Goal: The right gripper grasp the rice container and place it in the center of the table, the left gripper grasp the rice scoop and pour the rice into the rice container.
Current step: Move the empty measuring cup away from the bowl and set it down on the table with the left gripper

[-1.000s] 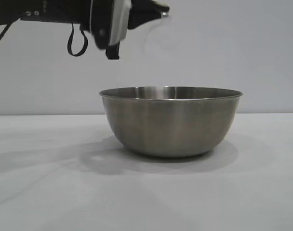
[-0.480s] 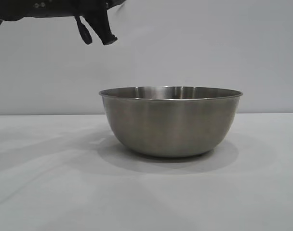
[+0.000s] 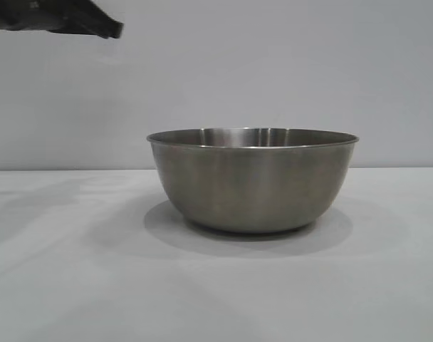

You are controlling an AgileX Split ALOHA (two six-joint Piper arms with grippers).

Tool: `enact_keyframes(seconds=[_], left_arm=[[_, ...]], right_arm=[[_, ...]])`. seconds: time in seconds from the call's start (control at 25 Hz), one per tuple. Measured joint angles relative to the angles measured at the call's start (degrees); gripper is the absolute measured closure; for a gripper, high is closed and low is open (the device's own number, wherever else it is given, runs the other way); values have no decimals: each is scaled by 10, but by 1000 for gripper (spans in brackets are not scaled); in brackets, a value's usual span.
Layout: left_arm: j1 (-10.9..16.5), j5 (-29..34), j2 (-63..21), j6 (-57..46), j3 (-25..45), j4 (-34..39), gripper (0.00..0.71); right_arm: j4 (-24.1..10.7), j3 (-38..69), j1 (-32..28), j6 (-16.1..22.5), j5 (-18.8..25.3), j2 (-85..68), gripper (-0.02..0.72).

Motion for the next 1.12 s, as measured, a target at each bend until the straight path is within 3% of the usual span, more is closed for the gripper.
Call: enact_keyframes(seconds=[0.2, 0.48, 0.72, 1.12], left_arm=[[25, 38, 0, -59, 27, 24, 710], [25, 40, 0, -150, 114, 67, 710], [25, -4, 0, -216, 185, 91, 710], [25, -9, 23, -232, 267, 145, 710]], right_arm=[[0, 0, 0, 0, 0, 0, 239], [0, 0, 0, 0, 0, 0, 239], [0, 0, 0, 0, 0, 0, 239], [0, 0, 0, 0, 0, 0, 239]])
